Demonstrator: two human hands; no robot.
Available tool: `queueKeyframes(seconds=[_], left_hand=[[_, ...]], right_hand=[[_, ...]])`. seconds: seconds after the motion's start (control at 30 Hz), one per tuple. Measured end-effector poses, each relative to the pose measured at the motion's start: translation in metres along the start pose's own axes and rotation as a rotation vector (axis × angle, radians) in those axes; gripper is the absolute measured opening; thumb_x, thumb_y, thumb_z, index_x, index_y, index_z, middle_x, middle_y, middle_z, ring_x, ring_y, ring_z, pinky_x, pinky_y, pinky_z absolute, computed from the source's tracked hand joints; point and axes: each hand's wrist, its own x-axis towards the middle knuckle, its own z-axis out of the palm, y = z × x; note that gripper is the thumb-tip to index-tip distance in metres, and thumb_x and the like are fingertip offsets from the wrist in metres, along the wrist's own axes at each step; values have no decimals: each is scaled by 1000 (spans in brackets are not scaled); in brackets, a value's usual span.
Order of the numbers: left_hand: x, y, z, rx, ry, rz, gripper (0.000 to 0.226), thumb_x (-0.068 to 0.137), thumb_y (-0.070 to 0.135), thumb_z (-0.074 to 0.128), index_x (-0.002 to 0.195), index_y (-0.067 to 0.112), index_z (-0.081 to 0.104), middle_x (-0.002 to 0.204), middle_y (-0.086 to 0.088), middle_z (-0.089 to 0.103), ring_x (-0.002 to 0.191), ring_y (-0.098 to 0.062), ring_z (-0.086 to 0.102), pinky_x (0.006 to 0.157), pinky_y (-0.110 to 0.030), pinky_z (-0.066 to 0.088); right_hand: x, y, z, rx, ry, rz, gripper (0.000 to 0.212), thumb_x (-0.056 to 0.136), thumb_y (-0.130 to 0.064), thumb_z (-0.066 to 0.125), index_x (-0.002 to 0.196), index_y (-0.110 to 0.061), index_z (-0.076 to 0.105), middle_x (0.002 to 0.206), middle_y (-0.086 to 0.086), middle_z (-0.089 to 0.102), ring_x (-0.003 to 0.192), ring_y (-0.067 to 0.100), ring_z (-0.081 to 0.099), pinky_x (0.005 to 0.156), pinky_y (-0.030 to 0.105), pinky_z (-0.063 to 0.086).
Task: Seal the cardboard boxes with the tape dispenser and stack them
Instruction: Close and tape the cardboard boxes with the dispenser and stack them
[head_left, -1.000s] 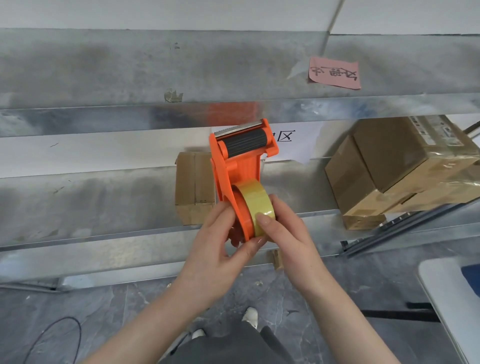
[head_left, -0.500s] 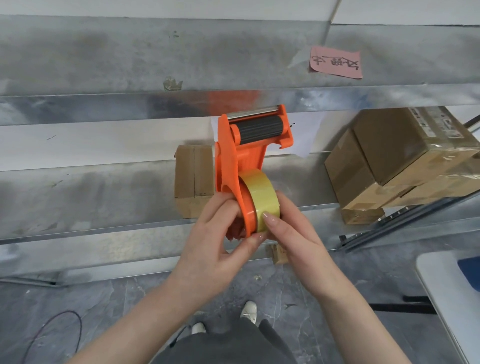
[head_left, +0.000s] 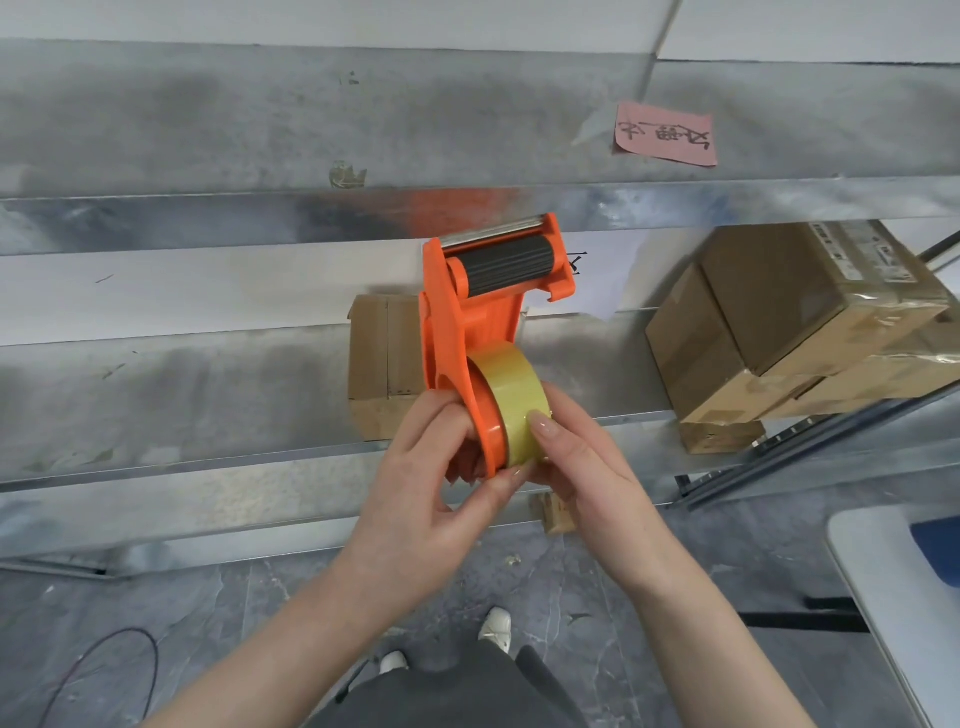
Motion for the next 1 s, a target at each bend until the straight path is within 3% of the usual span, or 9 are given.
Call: queueKeyframes(seconds=[0.17, 0.5, 0.63, 1.0], left_hand=[[4, 2, -6, -103, -28, -46, 12, 85, 31, 67, 89, 23, 59, 95, 16, 50, 82, -16, 52, 70, -17, 40], [4, 0, -4, 15, -26, 38, 19, 83, 14, 71, 91, 20, 56, 96, 23, 45, 83, -2, 49, 70, -8, 37], [5, -1, -3, 57, -29, 66, 15, 84, 17, 68, 93, 18, 56, 99, 21, 46, 86, 1, 49, 73, -6, 37], [6, -5, -2, 50, -42, 62, 18, 85, 16, 69, 91, 22, 54, 98, 18, 47, 85, -3, 49, 72, -8, 37]], right_hand=[[1, -3, -6, 83, -83, 44, 39, 97, -28, 40, 128, -11, 56, 118, 17, 67, 112, 34, 63, 97, 45, 50], [2, -4, -9, 59, -52, 39, 36, 96, -32, 43, 118, -13, 64, 111, 16, 70, 106, 32, 66, 90, 40, 52], [3, -1, -11, 38, -24, 44, 37, 97, -30, 42, 117, -7, 62, 109, 18, 69, 105, 34, 66, 91, 45, 52], [9, 0, -11, 20, -14, 74, 37, 99, -31, 40, 119, -10, 63, 108, 19, 70, 104, 36, 66, 92, 49, 51]])
